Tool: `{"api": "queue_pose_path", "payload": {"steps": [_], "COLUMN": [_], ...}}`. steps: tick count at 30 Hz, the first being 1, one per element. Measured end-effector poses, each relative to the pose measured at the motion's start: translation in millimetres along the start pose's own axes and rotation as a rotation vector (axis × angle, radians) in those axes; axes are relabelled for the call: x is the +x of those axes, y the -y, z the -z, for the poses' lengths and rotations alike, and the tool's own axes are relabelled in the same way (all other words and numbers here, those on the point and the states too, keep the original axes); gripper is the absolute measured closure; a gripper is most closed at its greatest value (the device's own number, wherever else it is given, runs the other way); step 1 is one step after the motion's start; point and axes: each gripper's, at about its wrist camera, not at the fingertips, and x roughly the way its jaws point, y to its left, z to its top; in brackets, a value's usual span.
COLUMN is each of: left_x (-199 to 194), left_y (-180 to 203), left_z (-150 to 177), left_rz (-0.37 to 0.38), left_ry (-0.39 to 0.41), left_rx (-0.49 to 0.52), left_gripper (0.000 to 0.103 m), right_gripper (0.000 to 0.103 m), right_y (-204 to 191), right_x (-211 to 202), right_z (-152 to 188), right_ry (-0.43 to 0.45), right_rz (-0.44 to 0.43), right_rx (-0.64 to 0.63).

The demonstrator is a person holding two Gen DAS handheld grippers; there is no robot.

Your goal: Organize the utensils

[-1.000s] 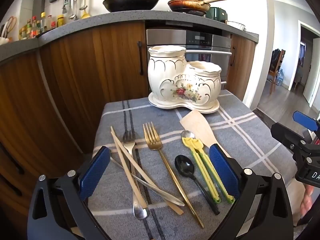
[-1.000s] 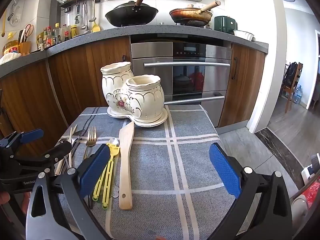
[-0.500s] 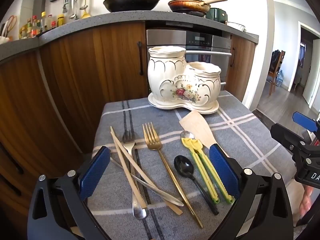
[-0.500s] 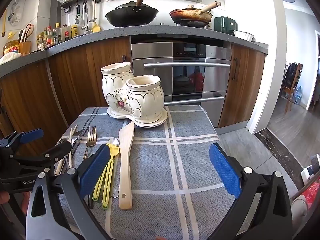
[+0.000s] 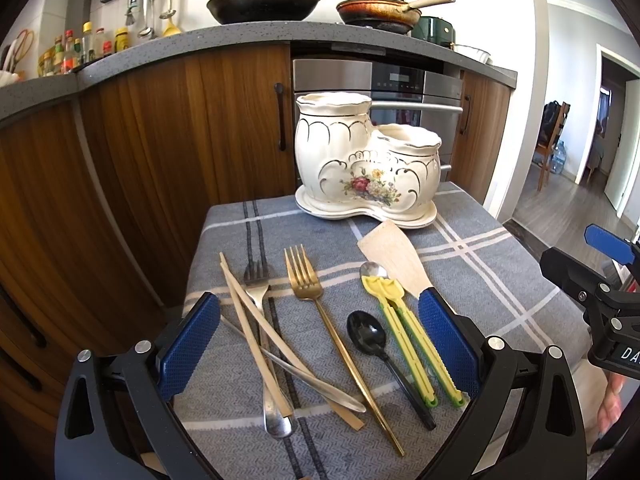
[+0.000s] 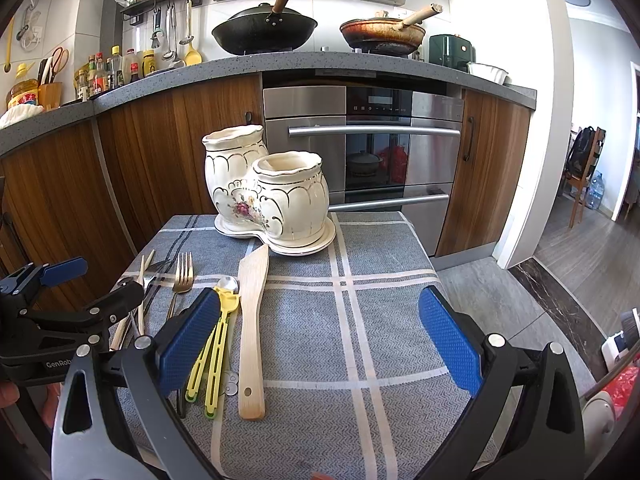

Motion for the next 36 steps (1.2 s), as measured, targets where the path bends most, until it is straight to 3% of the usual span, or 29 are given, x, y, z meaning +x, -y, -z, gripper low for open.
{"api": "queue_pose_path", "payload": {"steps": [36], "left_x": [-1.6], "left_y": [-3.7], "left_z": [-3.2], "left_rz": [0.011], "left_ry": [-0.001], "left_rx": [-0.014], "left_gripper": [0.005], "right_gripper": [0.005], "right_y": [-5.4], "right_x": [2.4], "right_z": [-1.8], "right_ry": [-0.002], "right_rz": [-0.009], "right_rx": [-0.018]}}
